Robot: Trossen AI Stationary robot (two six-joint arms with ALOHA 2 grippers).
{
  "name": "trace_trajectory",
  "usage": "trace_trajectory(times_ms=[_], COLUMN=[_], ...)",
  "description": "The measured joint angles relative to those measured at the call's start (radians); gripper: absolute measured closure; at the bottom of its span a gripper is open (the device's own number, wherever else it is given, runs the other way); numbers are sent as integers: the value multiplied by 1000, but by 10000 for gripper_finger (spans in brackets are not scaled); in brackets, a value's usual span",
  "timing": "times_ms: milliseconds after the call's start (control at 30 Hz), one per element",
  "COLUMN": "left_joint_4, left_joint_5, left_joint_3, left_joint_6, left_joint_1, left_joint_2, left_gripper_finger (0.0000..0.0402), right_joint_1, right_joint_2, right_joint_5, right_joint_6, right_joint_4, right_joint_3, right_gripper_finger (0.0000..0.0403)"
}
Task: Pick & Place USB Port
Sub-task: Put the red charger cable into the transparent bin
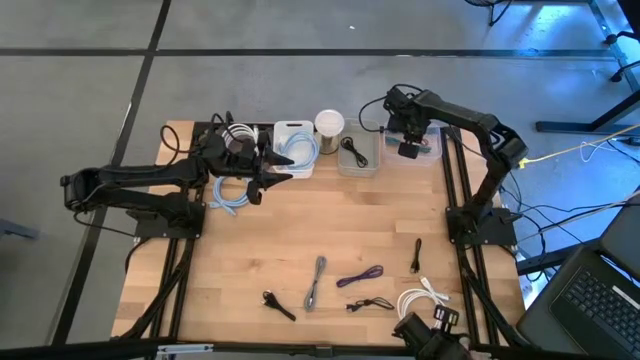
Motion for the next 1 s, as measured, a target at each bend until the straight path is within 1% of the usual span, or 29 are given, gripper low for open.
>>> trace_trajectory(times_ms=[233, 533, 700, 767, 933, 1000], left_joint_4=[0, 5, 15, 17, 17, 17], left_joint_5=[3, 4, 4, 4, 4, 4], left_joint_3=[0, 0, 0, 1, 1, 2], left_joint_6=[-29, -29, -29, -29, -29, -29], left_joint_1=[0, 0, 0, 0, 0, 0], left_joint_2=[0, 0, 0, 0, 0, 0], left_gripper_finger=[219, 219, 219, 219, 219, 219], right_joint_1=[-16, -54, -58, -59, -58, -57], right_joint_2=[51, 64, 59, 59, 62, 64], right_joint_5=[-18, -18, -25, -32, -50, -56], right_joint_6=[-1, -3, -8, -12, 3, 23], right_joint_4=[9, 83, 131, 141, 162, 159], right_joint_3=[-29, -165, -198, -200, -173, -159], right_gripper_finger=[377, 377, 377, 364, 282, 257])
